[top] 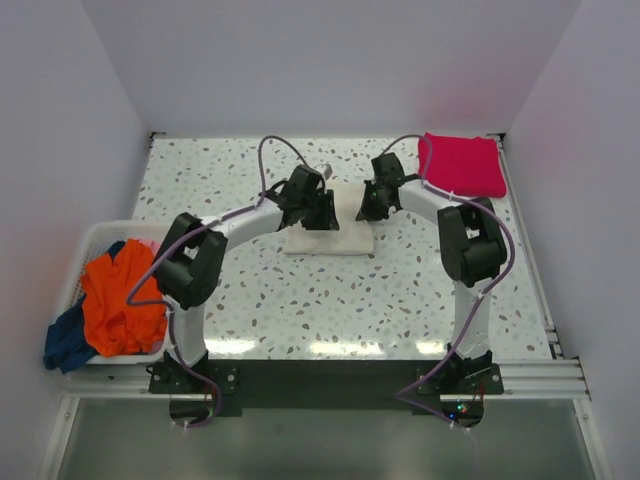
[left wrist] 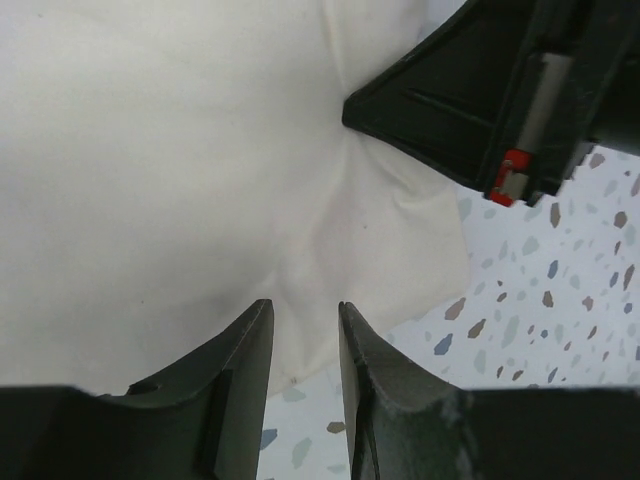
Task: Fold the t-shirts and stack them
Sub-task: Neatly place the folded tshirt to the corner
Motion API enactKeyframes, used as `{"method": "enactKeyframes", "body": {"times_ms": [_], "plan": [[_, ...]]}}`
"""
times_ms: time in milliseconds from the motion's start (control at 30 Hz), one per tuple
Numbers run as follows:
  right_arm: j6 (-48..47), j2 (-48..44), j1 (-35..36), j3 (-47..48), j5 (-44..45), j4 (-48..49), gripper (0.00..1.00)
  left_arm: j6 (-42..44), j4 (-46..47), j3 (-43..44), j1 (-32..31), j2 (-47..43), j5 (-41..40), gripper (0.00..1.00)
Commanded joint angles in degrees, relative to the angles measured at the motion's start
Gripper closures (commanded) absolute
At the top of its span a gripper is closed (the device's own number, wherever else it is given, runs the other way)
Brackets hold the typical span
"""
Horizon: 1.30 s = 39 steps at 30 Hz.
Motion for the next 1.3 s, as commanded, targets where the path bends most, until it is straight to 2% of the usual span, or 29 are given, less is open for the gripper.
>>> {"method": "enactKeyframes", "body": {"times_ms": [0,367,667,733,1000,1167,1267], "plan": [[-3.99,-1.7,-0.61,1.36,7.2,-4.92,1.0,2.03,-2.36,3.32,0.75,-7.75,-1.73,0.63],[-6.63,2.07,-1.93,10.92,15.36,-13.52,1.0,2.56,-4.56,1.39,3.13,-15.14,-0.68,0.63],[-11.2,7.78,-2.19,25.59,27.41,-23.54,1.0,4.32,-6.49,-0.89,3.92,-20.41,-0.33,0.63],[-11.56,8.57,-2.28,27.8,32.94,-25.38,1.0,4.76,-6.85,-2.03,3.83,-21.38,-0.33,0.63],[-19.11,11.12,-2.63,37.12,42.44,-25.74,1.0,6.95,-8.25,-6.51,5.67,-25.78,-0.24,0.63],[-24.37,15.16,-3.16,46.08,49.82,-26.01,1.0,8.01,-8.52,-7.92,7.52,-26.39,0.99,0.63],[-29.11,17.01,-3.34,48.64,52.37,-23.03,1.0,8.71,-8.87,-8.8,8.22,-26.74,1.17,0.63]]}}
